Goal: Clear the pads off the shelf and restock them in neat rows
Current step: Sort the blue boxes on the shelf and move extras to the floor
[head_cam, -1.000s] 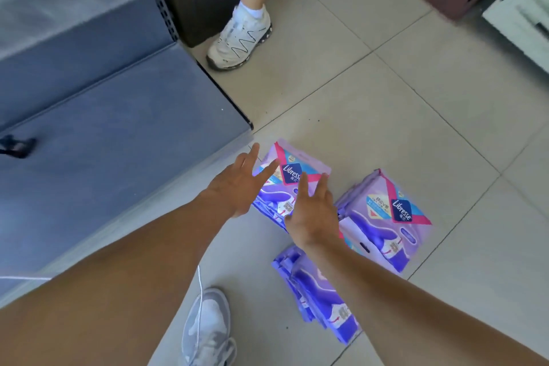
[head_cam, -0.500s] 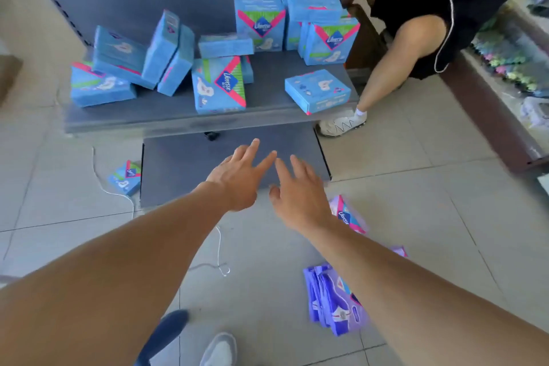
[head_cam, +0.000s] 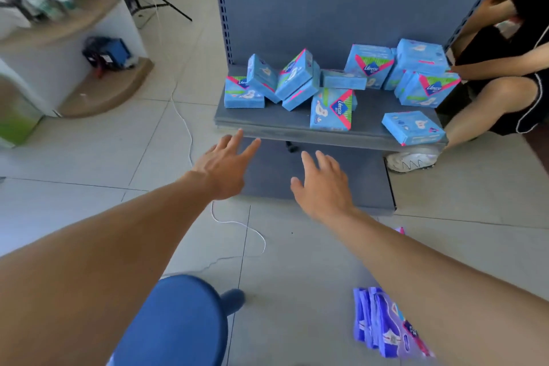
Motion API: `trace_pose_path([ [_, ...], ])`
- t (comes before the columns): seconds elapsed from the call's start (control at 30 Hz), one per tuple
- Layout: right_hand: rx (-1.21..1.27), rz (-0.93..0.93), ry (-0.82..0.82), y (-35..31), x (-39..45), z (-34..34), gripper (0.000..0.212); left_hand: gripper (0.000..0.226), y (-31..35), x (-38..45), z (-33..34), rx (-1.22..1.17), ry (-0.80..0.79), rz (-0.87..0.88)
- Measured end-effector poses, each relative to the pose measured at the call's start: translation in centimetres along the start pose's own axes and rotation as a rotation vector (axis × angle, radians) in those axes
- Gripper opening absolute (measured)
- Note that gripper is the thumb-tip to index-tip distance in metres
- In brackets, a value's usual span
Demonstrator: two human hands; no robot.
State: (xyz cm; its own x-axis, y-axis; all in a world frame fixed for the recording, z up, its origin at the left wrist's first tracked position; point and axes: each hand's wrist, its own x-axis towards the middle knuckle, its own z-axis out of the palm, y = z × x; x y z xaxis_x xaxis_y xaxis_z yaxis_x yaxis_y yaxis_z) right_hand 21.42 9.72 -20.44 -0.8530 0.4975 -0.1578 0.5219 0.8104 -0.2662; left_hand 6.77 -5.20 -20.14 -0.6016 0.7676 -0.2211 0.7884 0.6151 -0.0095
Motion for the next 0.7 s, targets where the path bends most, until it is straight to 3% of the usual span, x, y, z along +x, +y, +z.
trace_pose_path([
  [0.33, 0.038, -0.055, 0.053, -6.0, 2.0, 0.7, 0.061, 0.096, -5.2, 0.0, 0.0, -0.039, 0.055, -0.017],
  [0.7, -0.002, -0.089, 0.067, -6.9, 15.0, 1.8, 0.066, 0.095, -11.0, 11.7, -0.7, -0.137, 0.198, -0.085],
])
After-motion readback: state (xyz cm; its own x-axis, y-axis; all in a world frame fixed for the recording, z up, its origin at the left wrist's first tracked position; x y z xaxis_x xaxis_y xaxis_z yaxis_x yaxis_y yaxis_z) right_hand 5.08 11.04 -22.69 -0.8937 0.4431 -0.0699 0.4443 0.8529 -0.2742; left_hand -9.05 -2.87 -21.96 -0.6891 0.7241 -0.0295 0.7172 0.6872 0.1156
